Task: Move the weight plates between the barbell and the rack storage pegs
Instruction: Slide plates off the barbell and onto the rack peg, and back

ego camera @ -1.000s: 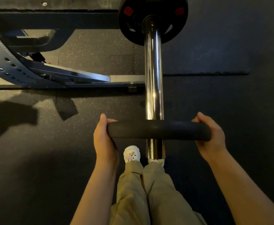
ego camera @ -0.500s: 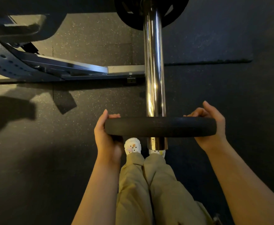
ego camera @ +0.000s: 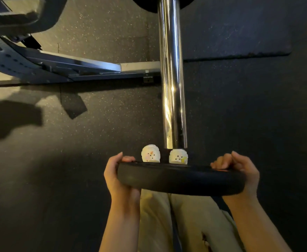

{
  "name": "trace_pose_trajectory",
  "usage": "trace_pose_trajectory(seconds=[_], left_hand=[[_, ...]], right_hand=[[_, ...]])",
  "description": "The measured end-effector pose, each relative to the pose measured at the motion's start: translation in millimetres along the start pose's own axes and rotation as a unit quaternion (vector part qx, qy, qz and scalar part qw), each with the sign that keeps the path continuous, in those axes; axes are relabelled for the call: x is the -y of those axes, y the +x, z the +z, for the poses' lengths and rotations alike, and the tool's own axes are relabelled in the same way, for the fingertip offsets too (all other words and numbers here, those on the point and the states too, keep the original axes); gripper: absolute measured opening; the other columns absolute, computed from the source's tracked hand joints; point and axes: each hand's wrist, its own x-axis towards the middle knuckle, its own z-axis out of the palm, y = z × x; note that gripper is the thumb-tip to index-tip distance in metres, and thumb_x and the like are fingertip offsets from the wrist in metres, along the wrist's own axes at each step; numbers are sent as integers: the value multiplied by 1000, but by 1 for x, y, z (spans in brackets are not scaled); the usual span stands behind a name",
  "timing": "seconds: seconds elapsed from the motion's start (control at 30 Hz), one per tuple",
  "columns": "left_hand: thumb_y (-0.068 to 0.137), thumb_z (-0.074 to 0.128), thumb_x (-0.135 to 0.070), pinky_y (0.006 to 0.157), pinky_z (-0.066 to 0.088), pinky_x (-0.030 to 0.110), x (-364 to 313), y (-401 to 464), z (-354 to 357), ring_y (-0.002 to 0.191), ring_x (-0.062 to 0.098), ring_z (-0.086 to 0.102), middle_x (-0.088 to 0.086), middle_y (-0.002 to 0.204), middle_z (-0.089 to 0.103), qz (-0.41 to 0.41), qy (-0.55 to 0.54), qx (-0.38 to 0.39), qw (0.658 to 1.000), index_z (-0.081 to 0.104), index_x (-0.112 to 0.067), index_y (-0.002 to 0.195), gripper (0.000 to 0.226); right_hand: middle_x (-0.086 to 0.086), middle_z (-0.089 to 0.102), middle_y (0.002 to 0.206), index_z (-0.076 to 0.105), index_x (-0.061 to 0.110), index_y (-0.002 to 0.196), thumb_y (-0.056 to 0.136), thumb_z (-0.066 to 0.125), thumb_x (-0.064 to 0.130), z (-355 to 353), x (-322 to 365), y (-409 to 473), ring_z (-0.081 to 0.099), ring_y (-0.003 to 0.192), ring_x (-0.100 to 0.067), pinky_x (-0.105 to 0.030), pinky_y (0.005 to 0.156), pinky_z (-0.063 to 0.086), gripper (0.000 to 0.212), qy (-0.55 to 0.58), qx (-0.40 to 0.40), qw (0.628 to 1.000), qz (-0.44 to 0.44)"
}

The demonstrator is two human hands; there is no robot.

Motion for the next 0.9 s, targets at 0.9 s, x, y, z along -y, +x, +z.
trace_pose_trajectory(seconds=[0.9], left_hand=[[96,34,-38,93,44,39,-188,-188,-102,102,29,57,10,110,61,-67,-347,-31,935,59,-17,108,36]], right_hand=[[6,74,87,75,33,81,81,43,75,254,89,-292,68,92,-17,-43,92,48,53,-403,288,843,-210]])
